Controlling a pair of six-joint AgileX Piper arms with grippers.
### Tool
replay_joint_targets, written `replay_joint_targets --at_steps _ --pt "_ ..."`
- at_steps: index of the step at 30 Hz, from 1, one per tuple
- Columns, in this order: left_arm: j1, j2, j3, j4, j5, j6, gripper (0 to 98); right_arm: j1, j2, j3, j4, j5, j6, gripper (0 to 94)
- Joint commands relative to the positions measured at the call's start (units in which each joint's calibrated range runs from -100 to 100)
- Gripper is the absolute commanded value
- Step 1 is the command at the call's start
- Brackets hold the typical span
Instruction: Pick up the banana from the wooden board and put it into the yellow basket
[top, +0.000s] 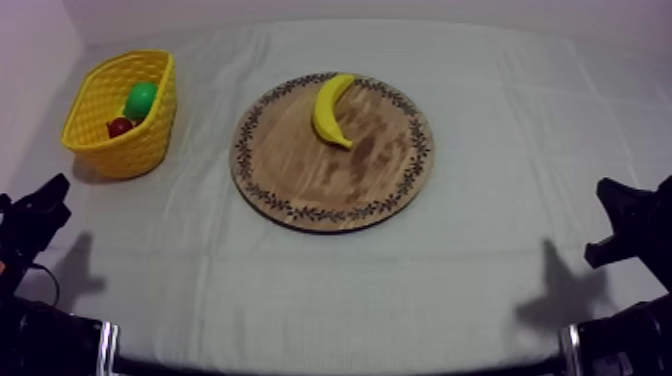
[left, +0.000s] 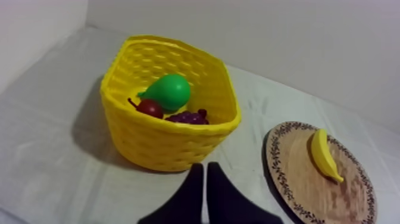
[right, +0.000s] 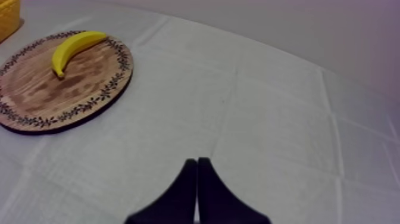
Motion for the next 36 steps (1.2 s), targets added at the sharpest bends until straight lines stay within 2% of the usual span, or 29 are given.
replay_joint_targets --at_steps 1,23,27,31,33,36 --pt "0.02 0.00 -0.03 0.01 0.01 0.00 0.1 0.01 0.00 -0.03 0.02 0.01 0.00 0.3" --pt "0.02 0.00 -0.03 0.01 0.01 0.16 0.2 0.01 0.00 -0.03 0.02 0.01 0.00 0.3" --pt "-0.03 0.00 -0.03 0.01 0.01 4.94 0.2 0.01 0.00 -0.03 0.02 0.01 0.00 0.3" --pt "-0.15 0.08 -0.03 0.09 -0.52 8.20 0.1 0.01 0.00 -0.03 0.02 0.01 0.02 0.3" --pt "-0.54 0.69 -0.03 0.51 -2.36 7.91 0.1 0.01 0.00 -0.03 0.02 0.01 0.02 0.3" --pt "-0.88 3.29 -2.10 2.46 -4.64 5.38 0.0 0.01 0.00 -0.03 0.02 0.01 0.02 0.3"
